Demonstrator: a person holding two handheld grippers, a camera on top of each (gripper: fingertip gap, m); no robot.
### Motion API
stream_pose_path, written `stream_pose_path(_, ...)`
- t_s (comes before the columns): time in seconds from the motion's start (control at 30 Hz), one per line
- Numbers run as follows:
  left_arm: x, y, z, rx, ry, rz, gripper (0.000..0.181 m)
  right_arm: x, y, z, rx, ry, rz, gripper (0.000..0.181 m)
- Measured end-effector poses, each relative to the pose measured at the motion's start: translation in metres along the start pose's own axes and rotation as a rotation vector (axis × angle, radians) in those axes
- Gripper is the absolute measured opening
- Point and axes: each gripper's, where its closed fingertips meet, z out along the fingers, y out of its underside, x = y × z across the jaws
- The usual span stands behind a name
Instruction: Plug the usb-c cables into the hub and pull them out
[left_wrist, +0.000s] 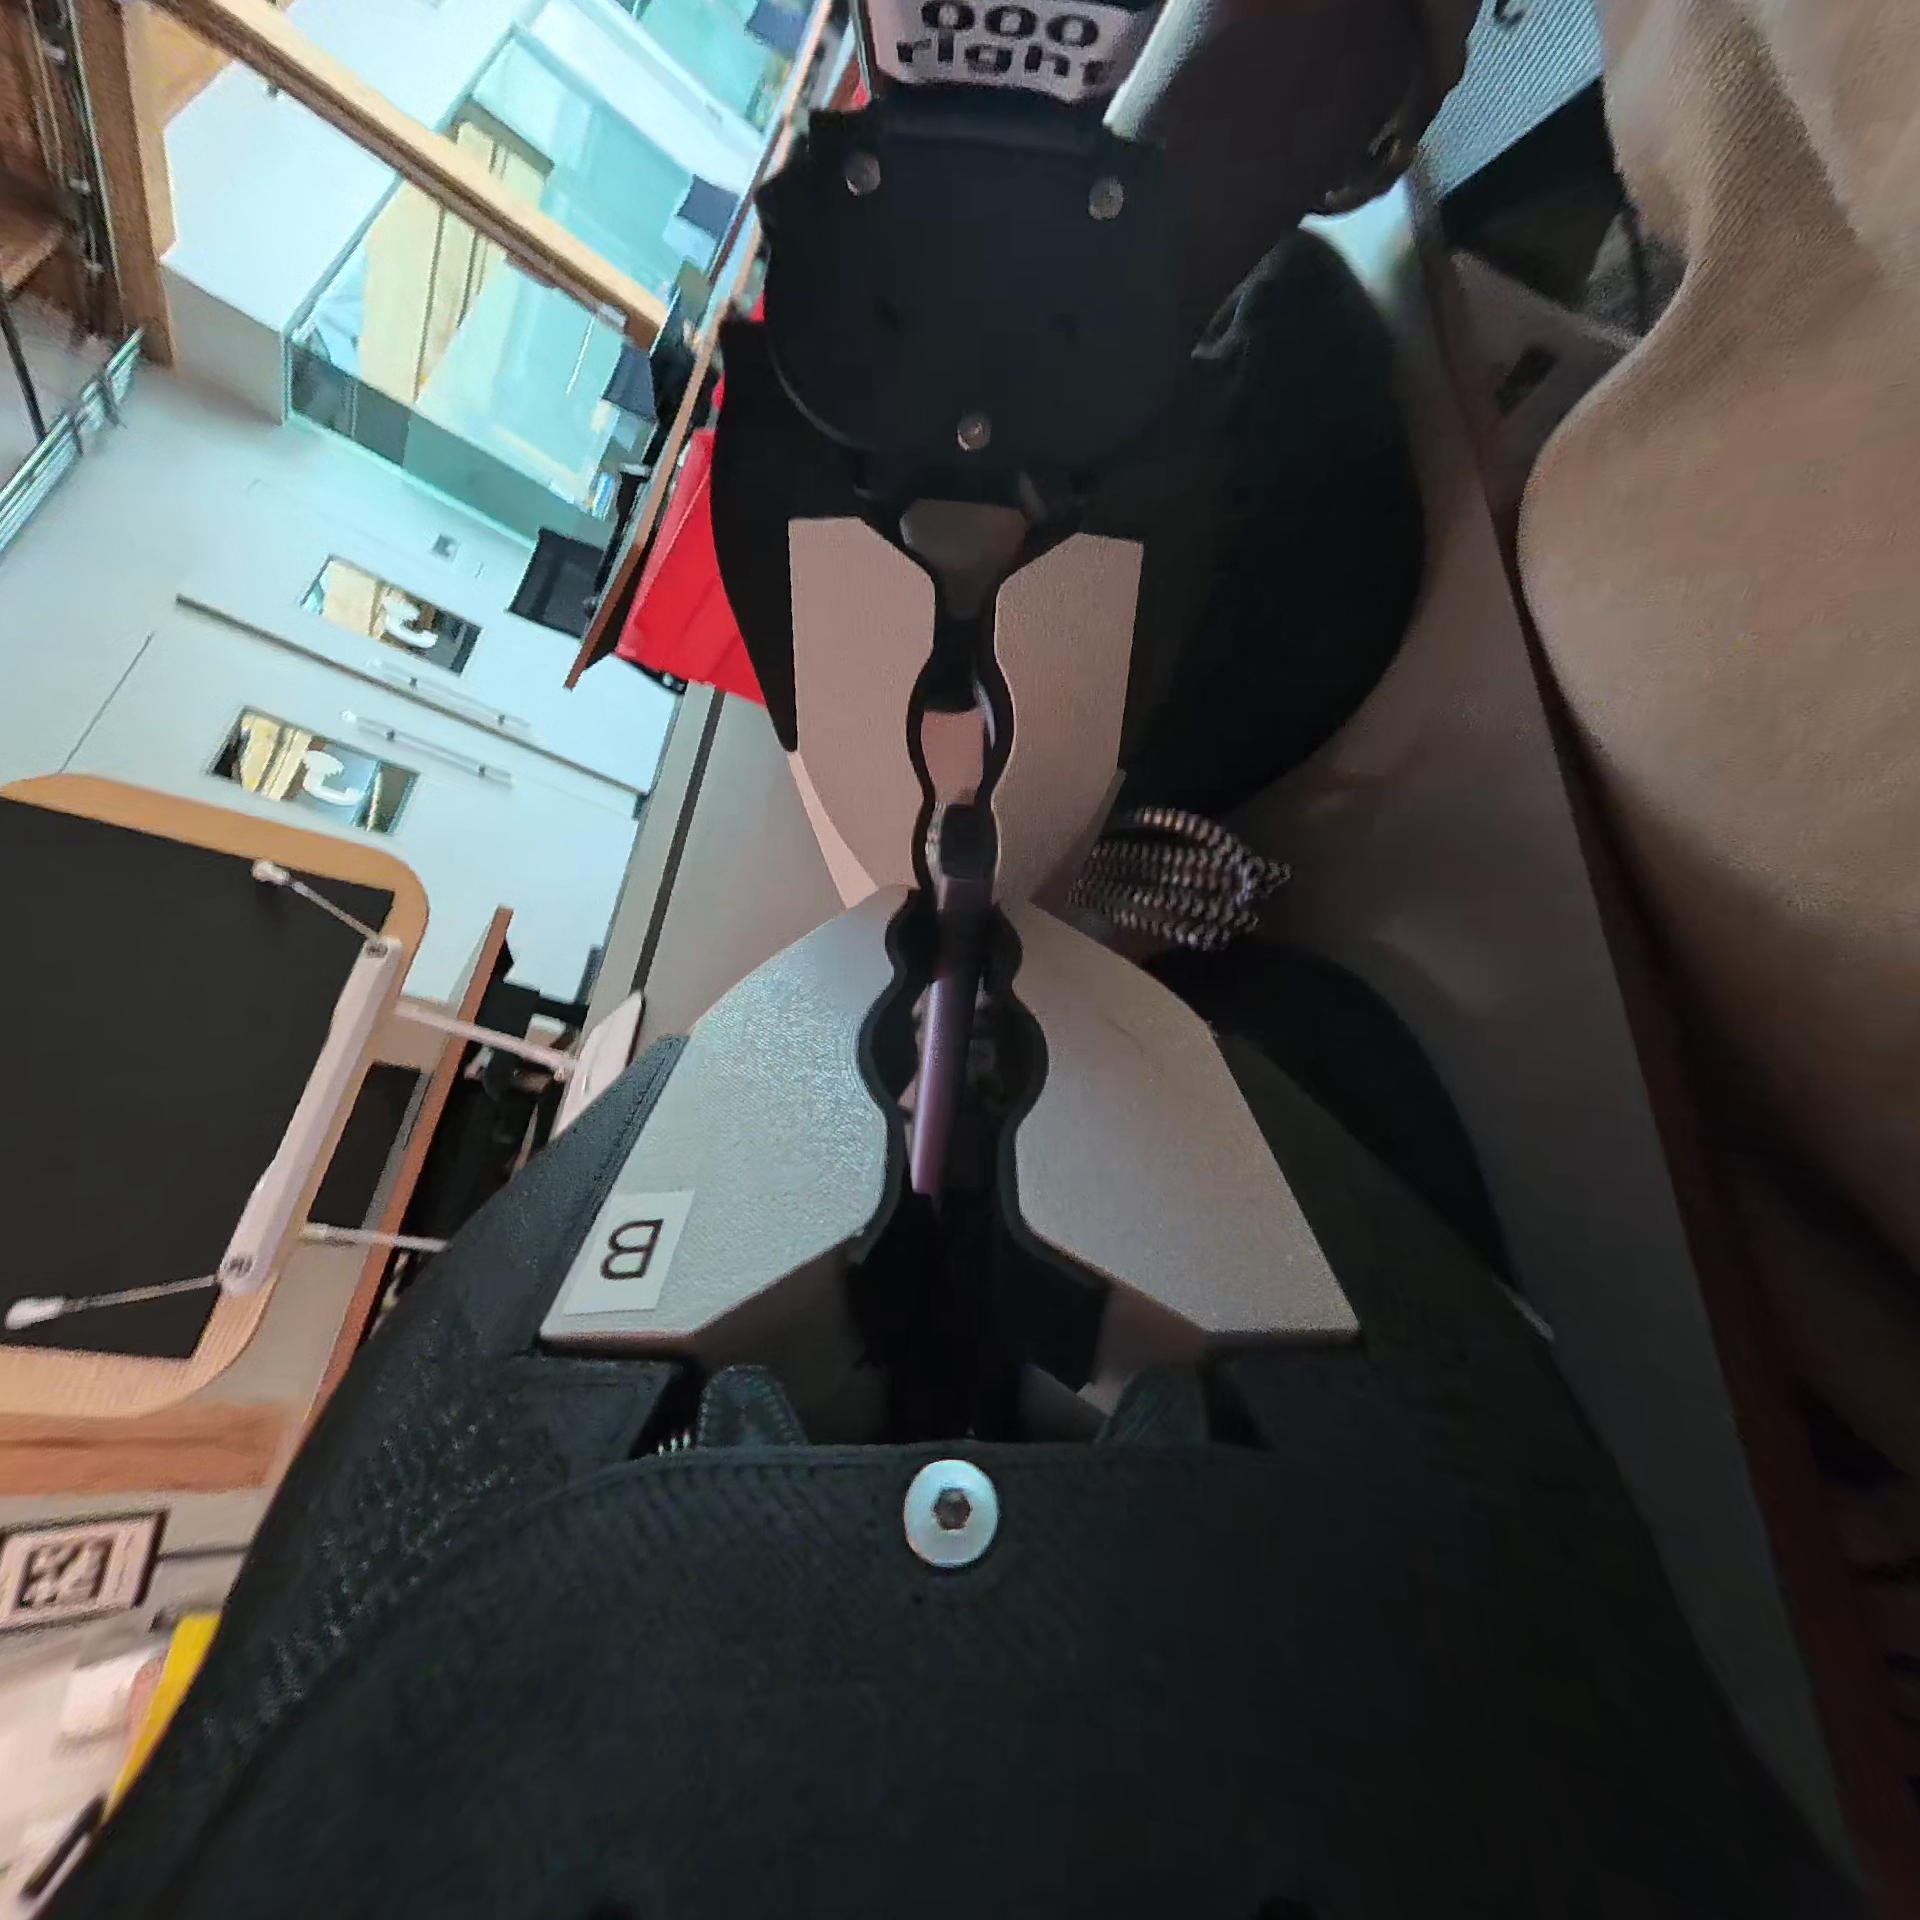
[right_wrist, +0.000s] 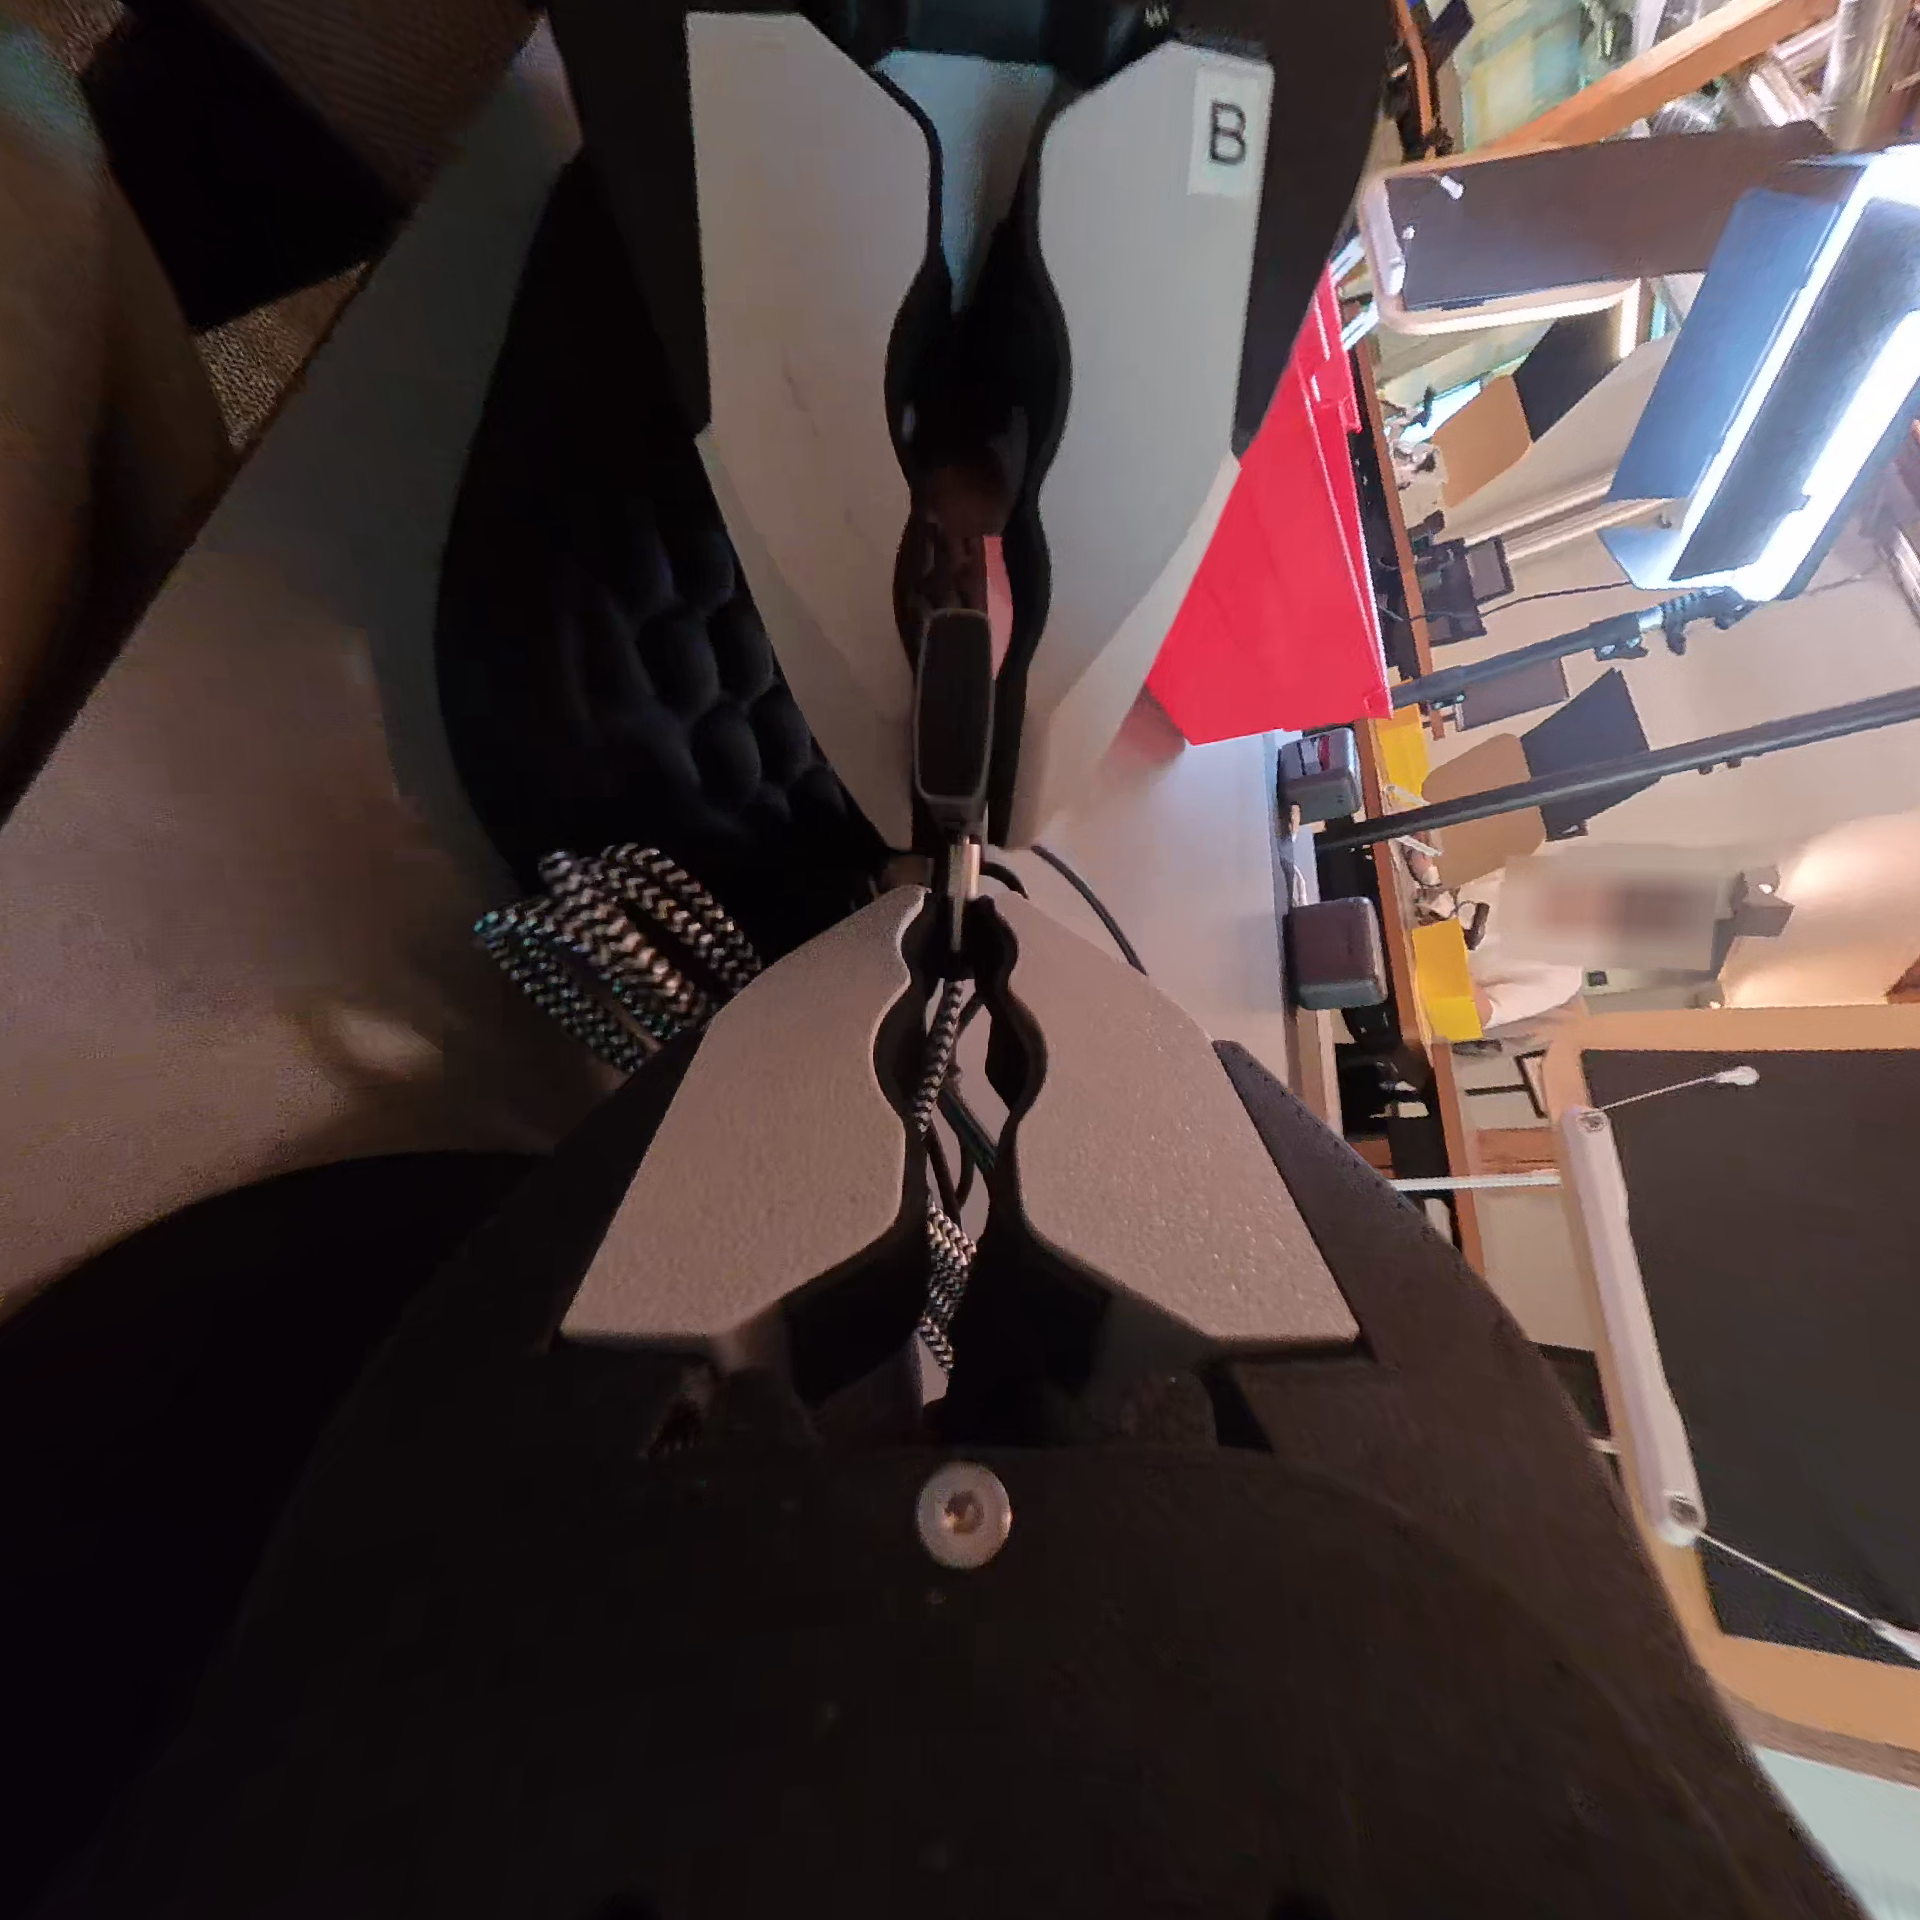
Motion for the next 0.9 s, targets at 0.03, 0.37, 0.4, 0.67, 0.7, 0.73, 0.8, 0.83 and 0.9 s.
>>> stream_pose_path(0.03, 0.000, 0.005, -0.003, -0.023, -0.021, 0.000, 0.008, 0.000, 0.001, 0.003, -0.003, 0.001, 0.011, 0.007)
stream_pose_path(0.37, -0.018, 0.017, -0.017, -0.026, -0.141, -0.148, 0.012, 0.013, -0.011, 0.006, 0.003, 0.044, 0.065, 0.005)
stream_pose_path(0.4, -0.024, 0.019, -0.018, -0.023, -0.160, -0.149, 0.020, 0.016, -0.016, 0.005, 0.031, 0.044, 0.069, 0.005)
stream_pose_path(0.67, -0.012, 0.022, -0.009, -0.075, -0.023, -0.012, 0.008, 0.008, -0.019, -0.001, 0.042, -0.009, 0.042, 0.007)
stream_pose_path(0.7, -0.010, 0.024, -0.008, -0.081, -0.012, -0.004, 0.008, 0.008, -0.022, -0.002, 0.053, 0.002, 0.040, 0.012)
stream_pose_path(0.73, -0.009, 0.024, -0.008, -0.081, -0.009, 0.002, 0.008, 0.009, -0.026, -0.003, 0.074, 0.015, 0.039, 0.014)
stream_pose_path(0.8, -0.010, 0.024, -0.007, -0.082, -0.004, 0.002, 0.008, 0.008, -0.029, -0.002, 0.079, -0.004, 0.053, 0.007)
stream_pose_path(0.83, -0.010, 0.026, -0.007, -0.083, -0.007, -0.005, 0.008, 0.008, -0.027, 0.000, 0.065, -0.016, 0.062, 0.006)
stream_pose_path(0.9, -0.010, 0.027, -0.007, -0.070, -0.014, -0.031, 0.008, 0.008, -0.027, 0.001, 0.055, -0.033, 0.081, 0.006)
